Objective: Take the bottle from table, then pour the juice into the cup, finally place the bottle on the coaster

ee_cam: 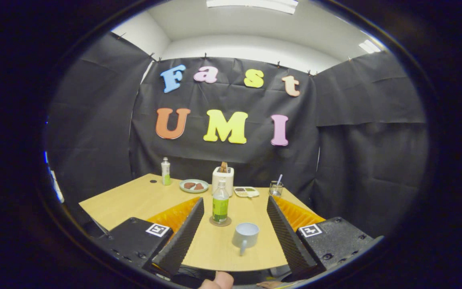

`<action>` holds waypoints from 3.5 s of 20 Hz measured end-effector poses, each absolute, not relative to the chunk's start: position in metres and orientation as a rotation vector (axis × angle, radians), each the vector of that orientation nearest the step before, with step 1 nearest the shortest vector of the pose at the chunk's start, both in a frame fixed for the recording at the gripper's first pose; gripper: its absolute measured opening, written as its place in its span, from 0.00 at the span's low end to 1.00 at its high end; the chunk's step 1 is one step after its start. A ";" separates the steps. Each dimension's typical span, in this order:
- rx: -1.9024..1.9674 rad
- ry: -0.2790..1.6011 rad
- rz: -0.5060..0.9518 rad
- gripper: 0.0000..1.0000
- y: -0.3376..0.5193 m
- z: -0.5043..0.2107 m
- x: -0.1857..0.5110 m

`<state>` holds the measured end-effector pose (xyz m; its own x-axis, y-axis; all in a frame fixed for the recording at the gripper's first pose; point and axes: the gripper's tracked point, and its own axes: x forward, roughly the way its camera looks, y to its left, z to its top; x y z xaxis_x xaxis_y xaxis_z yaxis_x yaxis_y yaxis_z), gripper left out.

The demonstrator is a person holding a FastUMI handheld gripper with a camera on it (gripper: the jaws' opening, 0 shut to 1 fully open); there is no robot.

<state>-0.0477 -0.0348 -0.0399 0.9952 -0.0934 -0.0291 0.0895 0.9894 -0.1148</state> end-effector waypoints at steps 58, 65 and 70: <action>0.003 0.017 -0.053 1.00 -0.007 -0.060 -0.039; -0.015 0.009 -0.086 1.00 -0.008 -0.057 -0.043; -0.011 0.012 -0.071 1.00 -0.006 -0.059 -0.041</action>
<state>-0.0408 -0.0060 -0.0588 0.9974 -0.0714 -0.0113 0.0713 0.9974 -0.0116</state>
